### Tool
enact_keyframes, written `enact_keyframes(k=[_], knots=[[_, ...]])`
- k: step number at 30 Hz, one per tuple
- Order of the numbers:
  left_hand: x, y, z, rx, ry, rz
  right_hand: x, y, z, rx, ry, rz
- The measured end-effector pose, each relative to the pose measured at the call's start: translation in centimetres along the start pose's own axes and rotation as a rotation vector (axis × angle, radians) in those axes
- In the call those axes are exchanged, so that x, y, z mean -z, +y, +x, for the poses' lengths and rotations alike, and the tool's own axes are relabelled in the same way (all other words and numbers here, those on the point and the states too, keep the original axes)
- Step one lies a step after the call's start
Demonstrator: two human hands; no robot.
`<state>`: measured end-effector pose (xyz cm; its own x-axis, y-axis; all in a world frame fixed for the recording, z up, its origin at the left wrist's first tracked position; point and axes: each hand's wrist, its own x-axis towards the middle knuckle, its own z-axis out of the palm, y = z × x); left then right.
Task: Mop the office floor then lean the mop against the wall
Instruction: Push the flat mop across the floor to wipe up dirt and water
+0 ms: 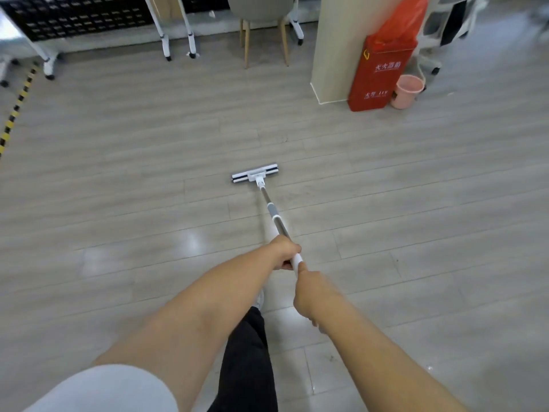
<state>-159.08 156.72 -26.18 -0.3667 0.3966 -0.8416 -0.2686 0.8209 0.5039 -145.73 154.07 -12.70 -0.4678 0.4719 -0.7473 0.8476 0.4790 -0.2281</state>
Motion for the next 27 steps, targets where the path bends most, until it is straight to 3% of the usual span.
enact_keyframes(k=[6, 11, 18, 27], knots=[[-8.3, -11.1, -8.6, -0.007, 0.006, -0.061, -9.3, 7.0, -9.9, 0.002, -0.047, -0.055], [-10.8, -15.8, -12.6, 0.001, 0.004, -0.099, -14.0, 8.9, -14.0, -0.022, -0.079, -0.077], [-9.1, -15.6, -11.6, -0.011, 0.024, -0.081, -13.4, 7.2, -13.2, -0.004, -0.061, -0.060], [-3.4, -10.0, -5.7, 0.003, 0.034, -0.103, -8.9, 2.1, -6.3, -0.010, -0.042, -0.017]])
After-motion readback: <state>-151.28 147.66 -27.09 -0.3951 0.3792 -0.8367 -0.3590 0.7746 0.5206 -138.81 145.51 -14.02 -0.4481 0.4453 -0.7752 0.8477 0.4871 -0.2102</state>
